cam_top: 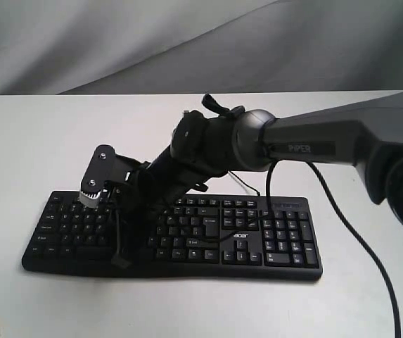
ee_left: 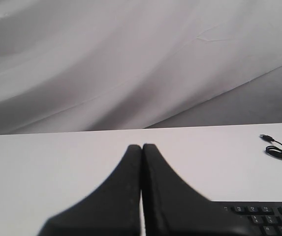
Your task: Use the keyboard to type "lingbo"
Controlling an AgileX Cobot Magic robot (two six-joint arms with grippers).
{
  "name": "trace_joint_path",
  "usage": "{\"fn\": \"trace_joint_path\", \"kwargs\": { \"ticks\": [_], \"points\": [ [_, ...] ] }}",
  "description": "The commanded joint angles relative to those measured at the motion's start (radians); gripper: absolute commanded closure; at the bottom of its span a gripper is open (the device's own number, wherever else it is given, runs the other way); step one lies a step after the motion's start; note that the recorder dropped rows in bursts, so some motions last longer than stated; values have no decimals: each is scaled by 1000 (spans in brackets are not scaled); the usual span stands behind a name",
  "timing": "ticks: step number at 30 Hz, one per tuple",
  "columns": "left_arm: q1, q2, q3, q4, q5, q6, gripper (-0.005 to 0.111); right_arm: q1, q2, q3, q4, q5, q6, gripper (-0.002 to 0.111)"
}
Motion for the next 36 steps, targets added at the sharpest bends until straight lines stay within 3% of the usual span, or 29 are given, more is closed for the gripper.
{"fn": "trace_joint_path", "kwargs": {
  "ticks": [1, 20, 36],
  "points": [
    [-7, -5, 5, 0, -7, -2, 106, -8, 0, 5, 6, -6, -7, 108],
    [-7, -5, 5, 0, -7, -2, 106, -10, -34, 5, -15, -12, -10, 108],
    [-7, -5, 5, 0, -7, -2, 106, -138, -124, 132, 14, -29, -38, 108]
  ]
}}
